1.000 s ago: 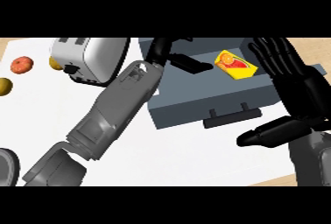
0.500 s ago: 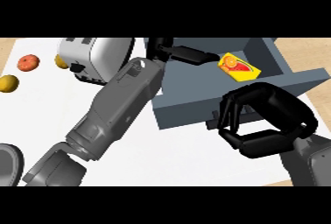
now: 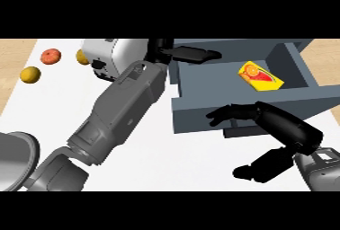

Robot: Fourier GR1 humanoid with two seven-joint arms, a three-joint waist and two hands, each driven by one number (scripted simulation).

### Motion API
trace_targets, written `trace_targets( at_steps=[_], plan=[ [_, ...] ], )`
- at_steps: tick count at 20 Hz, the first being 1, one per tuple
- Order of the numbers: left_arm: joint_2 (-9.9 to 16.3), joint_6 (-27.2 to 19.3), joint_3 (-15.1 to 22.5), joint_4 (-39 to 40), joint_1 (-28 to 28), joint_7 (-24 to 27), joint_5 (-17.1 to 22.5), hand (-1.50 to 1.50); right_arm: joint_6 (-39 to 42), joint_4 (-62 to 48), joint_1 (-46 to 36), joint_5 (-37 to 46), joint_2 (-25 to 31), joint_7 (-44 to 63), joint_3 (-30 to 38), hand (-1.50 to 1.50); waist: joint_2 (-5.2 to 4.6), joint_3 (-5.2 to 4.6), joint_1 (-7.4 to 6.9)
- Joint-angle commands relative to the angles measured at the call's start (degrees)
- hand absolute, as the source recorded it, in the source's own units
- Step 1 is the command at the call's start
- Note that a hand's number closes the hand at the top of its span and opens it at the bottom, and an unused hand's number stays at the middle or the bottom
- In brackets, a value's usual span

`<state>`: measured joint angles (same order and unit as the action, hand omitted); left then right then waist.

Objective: Pick up the cup, place it into the drawer and close the drawer

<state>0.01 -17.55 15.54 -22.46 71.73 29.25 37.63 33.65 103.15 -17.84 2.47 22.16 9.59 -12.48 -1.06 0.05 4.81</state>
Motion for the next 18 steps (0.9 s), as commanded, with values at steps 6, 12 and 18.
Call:
trace_targets(
  at_steps=[6,12,18],
  plan=[
    [0.09,4.37,-2.23,-2.53,-4.84,2.34,1.22,-1.50,-10.55,-20.85,1.54,21.94,-2.73,-11.16,-7.75,-1.50,0.63,0.02,-6.17],
    [4.68,5.37,-3.52,-7.38,-8.49,1.61,1.75,-1.50,-13.49,-42.36,-8.59,26.98,-4.81,-17.49,-7.67,1.50,0.60,0.05,-8.48],
    [6.93,9.88,-1.59,-12.84,-15.48,0.95,1.25,-1.50,-20.62,-58.64,-17.62,27.04,-5.67,-26.82,-1.17,1.50,0.39,0.18,-11.61]
  ],
)
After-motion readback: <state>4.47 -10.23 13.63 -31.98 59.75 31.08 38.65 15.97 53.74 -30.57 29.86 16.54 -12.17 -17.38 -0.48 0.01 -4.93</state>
